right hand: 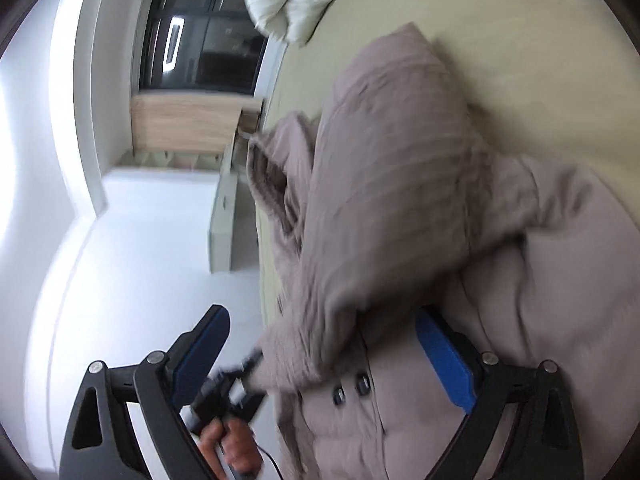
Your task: Fold large clothes
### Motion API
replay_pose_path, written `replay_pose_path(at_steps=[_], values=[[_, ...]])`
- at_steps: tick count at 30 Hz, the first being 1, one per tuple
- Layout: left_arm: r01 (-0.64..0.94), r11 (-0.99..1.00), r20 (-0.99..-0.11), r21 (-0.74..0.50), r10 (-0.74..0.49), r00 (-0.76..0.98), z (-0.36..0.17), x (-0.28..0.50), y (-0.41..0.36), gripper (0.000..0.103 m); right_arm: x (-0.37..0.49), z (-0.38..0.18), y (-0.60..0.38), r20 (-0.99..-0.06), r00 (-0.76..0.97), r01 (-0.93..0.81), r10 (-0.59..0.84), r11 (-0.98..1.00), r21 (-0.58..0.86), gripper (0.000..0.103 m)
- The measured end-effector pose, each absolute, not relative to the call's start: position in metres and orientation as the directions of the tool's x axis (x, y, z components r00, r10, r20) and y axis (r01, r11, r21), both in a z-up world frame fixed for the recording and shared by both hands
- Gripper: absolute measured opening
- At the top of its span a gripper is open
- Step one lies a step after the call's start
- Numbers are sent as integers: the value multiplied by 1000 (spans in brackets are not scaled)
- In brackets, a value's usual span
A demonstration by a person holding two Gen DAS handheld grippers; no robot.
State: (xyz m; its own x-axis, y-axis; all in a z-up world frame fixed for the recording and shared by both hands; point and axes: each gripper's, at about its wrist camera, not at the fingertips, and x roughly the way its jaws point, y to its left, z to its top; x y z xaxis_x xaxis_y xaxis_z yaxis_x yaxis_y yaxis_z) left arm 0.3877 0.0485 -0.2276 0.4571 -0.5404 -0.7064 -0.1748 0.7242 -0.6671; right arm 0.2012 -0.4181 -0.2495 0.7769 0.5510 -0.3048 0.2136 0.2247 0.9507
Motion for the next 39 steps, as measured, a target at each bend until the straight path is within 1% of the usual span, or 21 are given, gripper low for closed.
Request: replay_pose_path(at_steps=[2, 4, 5, 7, 8, 11, 12, 14, 16, 18, 20, 24, 25, 27, 29, 31, 33, 34, 35, 37, 39], values=[[-181, 728, -710, -662, -530, 464, -226, 379, 53, 19, 211, -249, -430, -284, 821, 215, 496, 192, 958, 95], [-192, 724, -710, -663, -526, 469, -227, 376, 56, 19, 212, -247, -450, -300, 866, 245, 399, 185, 952, 92], [-194, 724, -712, -662, -526, 464, -228, 373, 58, 19, 209, -250, -464, -289, 891, 256, 350, 139, 957, 89], [-195, 716, -712, -670, -546, 442, -236, 372, 53, 19, 206, -260, -485, -256, 912, 259, 320, 36, 965, 87], [-191, 722, -717, -665, -545, 434, -239, 371, 49, 19, 204, -267, -492, -239, 920, 254, 309, -9, 967, 87], [-188, 737, -732, -649, -537, 420, -248, 370, 36, 19, 200, -278, -498, -222, 926, 239, 304, -21, 971, 86], [-189, 741, -735, -645, -533, 419, -251, 370, 34, 19, 198, -283, -502, -208, 927, 229, 311, -32, 973, 84], [-183, 751, -741, -635, -526, 417, -256, 373, 31, 19, 188, -292, -508, -192, 923, 217, 332, -40, 975, 72], [-166, 770, -753, -616, -512, 413, -258, 375, 26, 19, 184, -287, -500, -203, 909, 218, 364, 1, 976, 72], [-155, 778, -756, -608, -509, 411, -260, 377, 24, 19, 164, -273, -500, -264, 890, 259, 371, 64, 964, 74], [-143, 784, -757, -605, -509, 410, -261, 378, 23, 19, 145, -256, -504, -273, 888, 259, 371, 88, 962, 89], [-134, 788, -758, -601, -509, 409, -264, 380, 22, 20, 141, -188, -504, -193, 923, 128, 332, 209, 970, 98], [-131, 790, -759, -599, -507, 409, -264, 380, 23, 19, 150, -175, -503, -177, 925, 100, 336, 233, 967, 102], [-125, 795, -761, -594, -504, 410, -265, 380, 23, 20, 181, -158, -494, -164, 903, 41, 396, 302, 952, 103], [-114, 805, -766, -582, -496, 410, -267, 381, 20, 21, 213, -165, -486, -208, 877, 58, 433, 335, 941, 103], [-101, 816, -771, -570, -488, 410, -270, 381, 20, 22, 244, -197, -484, -303, 838, 148, 453, 346, 926, 102], [-87, 824, -775, -559, -483, 409, -272, 382, 17, 25, 262, -247, -487, -441, 785, 295, 435, 364, 884, 89], [-81, 824, -772, -561, -486, 409, -274, 382, 18, 25, 264, -266, -491, -448, 776, 314, 443, 344, 885, 75], [-74, 822, -768, -565, -491, 410, -276, 382, 18, 26, 260, -274, -494, -439, 787, 307, 433, 343, 888, 68], [-62, 816, -760, -575, -504, 411, -278, 383, 19, 26, 253, -270, -497, -410, 799, 273, 440, 342, 899, 69], [-65, 808, -753, -586, -514, 410, -277, 382, 22, 26, 251, -254, -496, -435, 784, 278, 444, 376, 884, 74]])
